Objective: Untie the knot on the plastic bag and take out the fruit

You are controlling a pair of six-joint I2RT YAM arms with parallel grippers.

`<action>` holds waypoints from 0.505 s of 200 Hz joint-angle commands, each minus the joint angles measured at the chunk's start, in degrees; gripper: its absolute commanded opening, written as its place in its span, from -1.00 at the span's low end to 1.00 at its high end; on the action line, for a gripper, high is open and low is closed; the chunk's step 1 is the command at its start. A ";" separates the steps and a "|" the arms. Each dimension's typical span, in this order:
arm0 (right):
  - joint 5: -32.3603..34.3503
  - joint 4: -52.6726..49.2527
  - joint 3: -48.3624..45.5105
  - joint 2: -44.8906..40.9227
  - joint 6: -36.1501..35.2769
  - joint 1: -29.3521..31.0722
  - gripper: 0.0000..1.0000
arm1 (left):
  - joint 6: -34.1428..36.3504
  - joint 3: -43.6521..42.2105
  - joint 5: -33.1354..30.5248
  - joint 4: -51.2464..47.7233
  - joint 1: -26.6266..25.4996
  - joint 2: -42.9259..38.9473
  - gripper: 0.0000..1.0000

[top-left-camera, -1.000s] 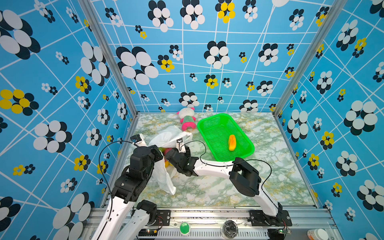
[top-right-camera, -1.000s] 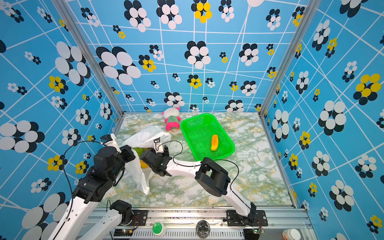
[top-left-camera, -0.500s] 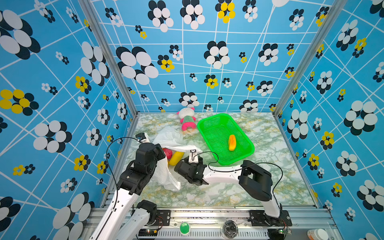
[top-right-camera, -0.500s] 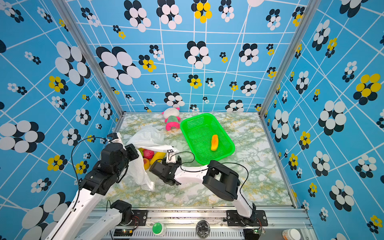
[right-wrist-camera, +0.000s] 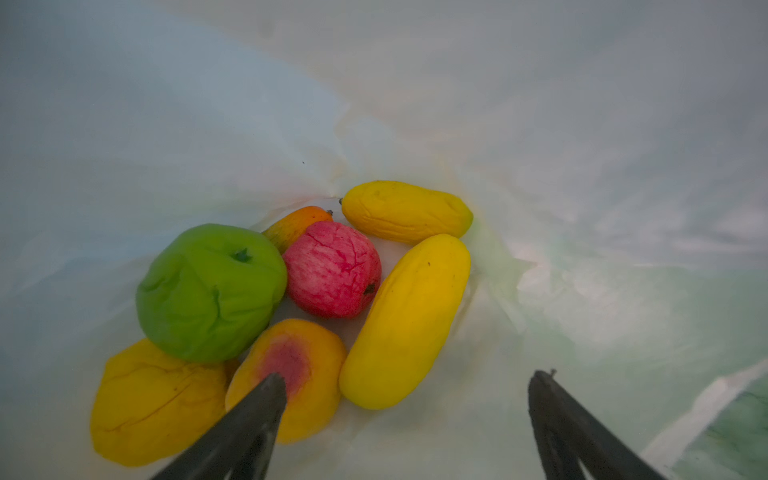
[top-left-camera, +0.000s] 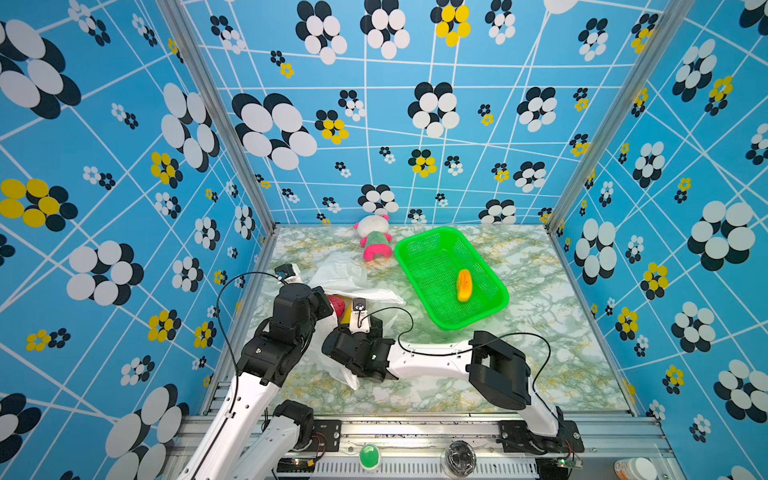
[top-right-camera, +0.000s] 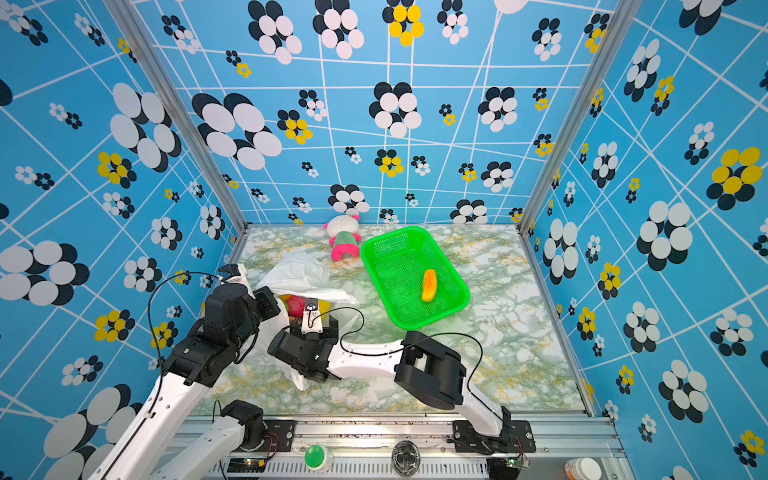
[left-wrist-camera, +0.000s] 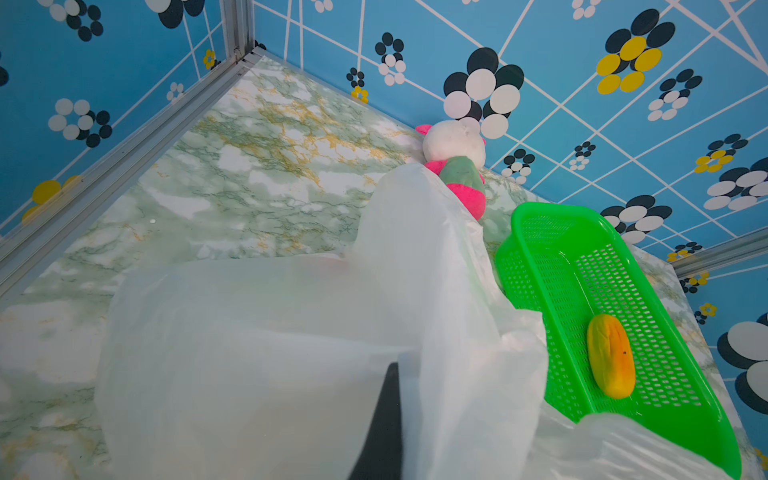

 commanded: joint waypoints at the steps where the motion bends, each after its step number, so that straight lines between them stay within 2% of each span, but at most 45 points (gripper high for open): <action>1: -5.08 -3.99 2.70 3.58 6.38 -2.96 0.91 | -0.28 0.79 0.73 0.86 0.58 -0.29 -1.00; 21: -9.49 -3.60 2.62 5.63 10.87 -5.70 0.95 | -0.30 0.79 0.82 0.85 0.68 -0.41 -1.00; 42: -13.78 -2.79 4.53 8.27 11.03 -7.70 0.93 | -0.28 0.79 0.82 0.83 0.78 -0.48 -1.00; 74: -13.95 -3.46 8.65 11.27 7.80 -8.02 0.91 | -0.34 0.81 1.08 0.80 0.92 -0.40 -1.00; 101: -14.07 -4.76 10.27 13.00 7.61 -8.45 0.74 | -0.33 0.79 1.01 0.65 1.14 -0.40 -1.00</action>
